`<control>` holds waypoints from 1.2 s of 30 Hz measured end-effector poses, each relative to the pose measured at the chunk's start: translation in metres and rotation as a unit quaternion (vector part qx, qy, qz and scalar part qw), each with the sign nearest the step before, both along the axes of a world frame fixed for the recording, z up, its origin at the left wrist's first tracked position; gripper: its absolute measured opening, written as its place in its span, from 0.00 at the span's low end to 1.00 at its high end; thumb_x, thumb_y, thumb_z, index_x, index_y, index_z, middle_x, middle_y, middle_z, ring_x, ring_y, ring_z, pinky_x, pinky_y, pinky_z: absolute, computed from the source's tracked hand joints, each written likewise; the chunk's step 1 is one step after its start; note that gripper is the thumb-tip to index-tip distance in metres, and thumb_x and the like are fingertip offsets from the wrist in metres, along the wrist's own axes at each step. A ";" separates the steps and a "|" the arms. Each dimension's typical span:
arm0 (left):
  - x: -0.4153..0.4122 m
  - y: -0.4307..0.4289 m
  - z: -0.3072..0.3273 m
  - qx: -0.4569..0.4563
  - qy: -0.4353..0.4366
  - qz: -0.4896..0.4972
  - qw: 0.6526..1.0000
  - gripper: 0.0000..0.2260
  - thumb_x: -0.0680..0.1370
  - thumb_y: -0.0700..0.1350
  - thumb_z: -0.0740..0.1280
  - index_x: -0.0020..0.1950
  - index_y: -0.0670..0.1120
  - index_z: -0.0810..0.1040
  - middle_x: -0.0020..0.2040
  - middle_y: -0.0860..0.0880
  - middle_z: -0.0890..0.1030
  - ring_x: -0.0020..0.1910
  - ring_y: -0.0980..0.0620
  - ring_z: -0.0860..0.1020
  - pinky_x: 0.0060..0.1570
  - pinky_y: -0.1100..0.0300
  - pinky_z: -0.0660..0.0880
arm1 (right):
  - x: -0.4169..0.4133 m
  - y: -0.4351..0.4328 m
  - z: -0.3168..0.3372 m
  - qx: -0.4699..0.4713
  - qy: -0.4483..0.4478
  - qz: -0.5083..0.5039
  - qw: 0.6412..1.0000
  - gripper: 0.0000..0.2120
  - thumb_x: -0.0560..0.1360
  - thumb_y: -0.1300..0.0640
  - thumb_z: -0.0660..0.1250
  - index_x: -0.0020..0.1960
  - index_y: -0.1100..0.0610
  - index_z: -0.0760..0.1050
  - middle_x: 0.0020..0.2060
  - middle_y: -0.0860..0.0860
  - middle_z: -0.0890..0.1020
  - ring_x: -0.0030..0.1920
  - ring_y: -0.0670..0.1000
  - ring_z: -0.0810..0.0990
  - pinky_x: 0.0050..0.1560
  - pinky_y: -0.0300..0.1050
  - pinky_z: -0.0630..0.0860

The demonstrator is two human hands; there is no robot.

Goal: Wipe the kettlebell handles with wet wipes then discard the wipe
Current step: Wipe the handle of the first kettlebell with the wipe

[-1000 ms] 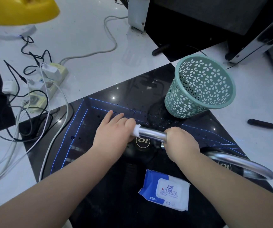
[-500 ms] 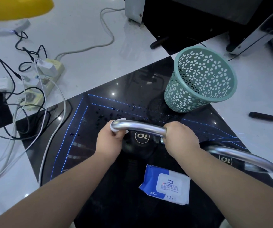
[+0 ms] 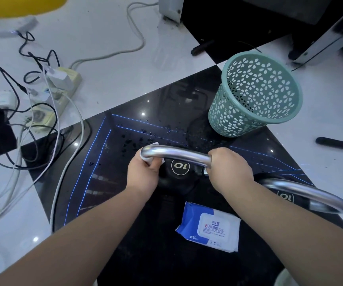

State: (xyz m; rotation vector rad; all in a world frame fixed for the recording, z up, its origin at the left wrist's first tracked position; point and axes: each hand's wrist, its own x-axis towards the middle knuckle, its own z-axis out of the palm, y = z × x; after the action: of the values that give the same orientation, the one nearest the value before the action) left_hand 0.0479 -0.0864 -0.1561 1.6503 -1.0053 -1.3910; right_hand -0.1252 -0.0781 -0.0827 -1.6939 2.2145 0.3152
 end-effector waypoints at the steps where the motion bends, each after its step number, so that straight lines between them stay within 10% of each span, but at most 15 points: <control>1: 0.001 0.000 -0.001 0.002 0.007 0.001 1.000 0.11 0.78 0.43 0.68 0.58 0.55 0.78 0.40 0.57 0.82 0.37 0.72 0.80 0.39 0.79 0.71 | 0.000 0.000 0.000 -0.001 0.000 0.002 1.000 0.05 0.73 0.59 0.66 0.49 0.54 0.77 0.39 0.52 0.76 0.40 0.57 0.75 0.36 0.48 0.72; 13: 0.015 -0.002 0.008 -0.027 -0.092 -0.081 0.992 0.12 0.78 0.43 0.67 0.58 0.57 0.77 0.40 0.64 0.82 0.46 0.73 0.79 0.48 0.71 0.71 | -0.001 0.002 -0.001 -0.015 -0.008 0.005 1.000 0.04 0.73 0.58 0.67 0.48 0.54 0.76 0.39 0.52 0.76 0.40 0.57 0.74 0.36 0.47 0.71; 17: 0.030 -0.018 0.002 -0.241 -0.362 -0.215 0.874 0.14 0.73 0.40 0.73 0.58 0.46 0.78 0.59 0.52 0.82 0.72 0.47 0.69 0.64 0.58 0.65 | 0.000 0.002 -0.001 -0.016 -0.006 0.005 1.000 0.04 0.73 0.59 0.67 0.48 0.54 0.75 0.39 0.51 0.74 0.40 0.56 0.73 0.36 0.47 0.71; 22: 0.026 -0.023 0.021 -0.386 -0.490 -0.267 0.735 0.21 0.85 0.48 0.47 0.49 0.40 0.77 0.53 0.45 0.83 0.70 0.38 0.71 0.66 0.49 0.67 | 0.000 0.002 0.000 -0.018 -0.005 0.004 1.000 0.04 0.73 0.59 0.67 0.48 0.54 0.75 0.40 0.52 0.74 0.40 0.56 0.73 0.35 0.47 0.70; 26: 0.013 -0.019 0.030 -0.429 -0.556 -0.262 0.662 0.09 0.81 0.40 0.59 0.45 0.42 0.76 0.50 0.43 0.84 0.69 0.38 0.71 0.67 0.47 0.69 | 0.001 0.002 0.001 -0.018 -0.007 0.003 1.000 0.04 0.73 0.59 0.67 0.48 0.55 0.75 0.40 0.52 0.74 0.40 0.56 0.73 0.36 0.47 0.70; 36: -0.035 -0.008 0.064 -0.317 -0.578 -0.399 0.637 0.07 0.75 0.42 0.64 0.51 0.41 0.75 0.55 0.38 0.81 0.72 0.36 0.67 0.70 0.46 0.64 | -0.007 0.002 0.004 0.036 -0.115 0.001 0.993 0.10 0.69 0.53 0.68 0.37 0.49 0.66 0.39 0.50 0.76 0.44 0.57 0.74 0.39 0.47 0.73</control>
State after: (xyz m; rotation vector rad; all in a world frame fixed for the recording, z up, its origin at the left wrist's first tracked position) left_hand 0.0131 -0.0940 -0.0923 1.4154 -2.8122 0.0081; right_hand -0.1324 -0.0765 -0.0790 -1.6062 2.0114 0.1860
